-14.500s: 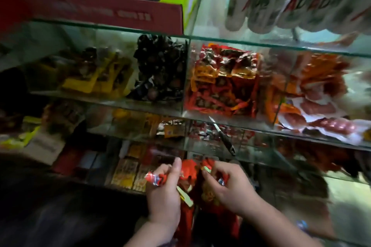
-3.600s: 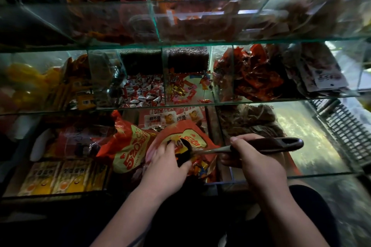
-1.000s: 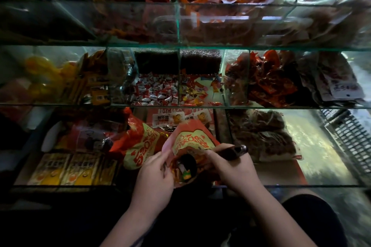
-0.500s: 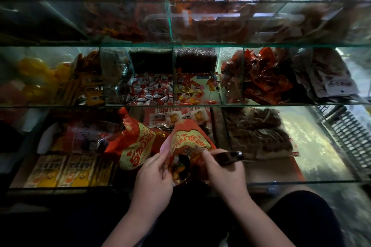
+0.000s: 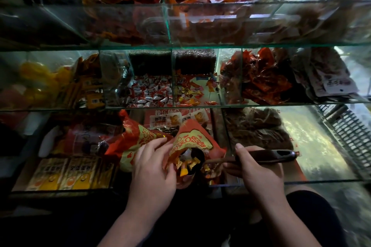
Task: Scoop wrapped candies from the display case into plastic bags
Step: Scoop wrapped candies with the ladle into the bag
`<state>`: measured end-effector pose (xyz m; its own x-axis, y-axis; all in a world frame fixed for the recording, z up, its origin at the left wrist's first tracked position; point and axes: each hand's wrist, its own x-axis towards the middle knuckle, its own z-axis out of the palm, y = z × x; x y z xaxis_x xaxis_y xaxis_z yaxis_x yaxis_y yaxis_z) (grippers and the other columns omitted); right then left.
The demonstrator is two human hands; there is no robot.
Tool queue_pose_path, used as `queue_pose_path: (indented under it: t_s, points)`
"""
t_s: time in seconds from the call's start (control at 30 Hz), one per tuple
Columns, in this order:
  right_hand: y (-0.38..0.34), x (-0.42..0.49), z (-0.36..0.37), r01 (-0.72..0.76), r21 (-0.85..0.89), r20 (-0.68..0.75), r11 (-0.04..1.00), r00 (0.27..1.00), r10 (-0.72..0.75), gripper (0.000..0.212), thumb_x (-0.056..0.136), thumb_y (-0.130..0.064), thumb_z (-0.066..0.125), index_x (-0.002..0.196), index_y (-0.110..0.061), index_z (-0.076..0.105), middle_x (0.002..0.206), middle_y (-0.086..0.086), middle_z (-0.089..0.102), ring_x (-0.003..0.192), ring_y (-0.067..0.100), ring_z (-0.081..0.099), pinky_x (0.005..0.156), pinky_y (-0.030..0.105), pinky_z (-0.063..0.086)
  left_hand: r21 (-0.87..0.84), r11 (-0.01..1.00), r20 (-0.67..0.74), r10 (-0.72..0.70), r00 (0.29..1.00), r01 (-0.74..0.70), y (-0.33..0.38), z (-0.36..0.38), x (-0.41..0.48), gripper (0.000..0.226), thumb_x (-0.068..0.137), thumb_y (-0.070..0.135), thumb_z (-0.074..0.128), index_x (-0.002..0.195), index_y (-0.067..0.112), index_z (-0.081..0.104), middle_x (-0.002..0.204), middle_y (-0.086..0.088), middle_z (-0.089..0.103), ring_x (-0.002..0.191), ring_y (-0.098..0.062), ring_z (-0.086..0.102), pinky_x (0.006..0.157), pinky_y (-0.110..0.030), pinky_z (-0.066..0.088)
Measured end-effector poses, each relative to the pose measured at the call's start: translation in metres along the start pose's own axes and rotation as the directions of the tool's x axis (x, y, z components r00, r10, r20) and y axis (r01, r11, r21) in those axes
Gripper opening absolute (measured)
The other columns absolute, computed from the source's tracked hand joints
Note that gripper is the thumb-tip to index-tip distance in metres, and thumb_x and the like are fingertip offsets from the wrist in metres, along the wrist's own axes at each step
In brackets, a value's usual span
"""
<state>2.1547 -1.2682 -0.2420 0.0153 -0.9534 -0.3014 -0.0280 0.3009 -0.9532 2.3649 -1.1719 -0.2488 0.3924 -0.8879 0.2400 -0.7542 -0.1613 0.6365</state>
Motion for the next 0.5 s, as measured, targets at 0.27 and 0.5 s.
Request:
queue_pose_path:
  t_s: [0.27,0.5]
  points:
    - [-0.02,-0.006,-0.015,-0.013,0.191,-0.036,0.982,0.999,0.02,0.019,0.092,-0.028,0.07,0.074,-0.025,0.075,0.075,0.016,0.077,0.074,0.042,0.077,0.058,0.034,0.062,-0.04,0.978,0.203,-0.195,0.96,0.207,0.017,0.027,0.018,0.059,0.095,0.039,0.065,0.148,0.024,0.044,0.148,0.015,0.039,0.143,-0.003,0.024,0.114,-0.023,0.023]
    - [-0.045,-0.023,-0.02,-0.025,0.251,0.119,0.968,0.993,-0.005,0.028,0.092,-0.009,0.071,0.068,-0.023,0.077,0.071,0.017,0.076,0.076,0.037,0.078,0.06,0.029,0.062,0.074,0.981,0.252,-0.193,0.948,0.18,0.011,0.044,0.022,0.07,0.101,0.056,0.04,0.161,0.027,0.016,0.167,0.01,0.013,0.148,-0.001,0.001,0.113,-0.025,0.002]
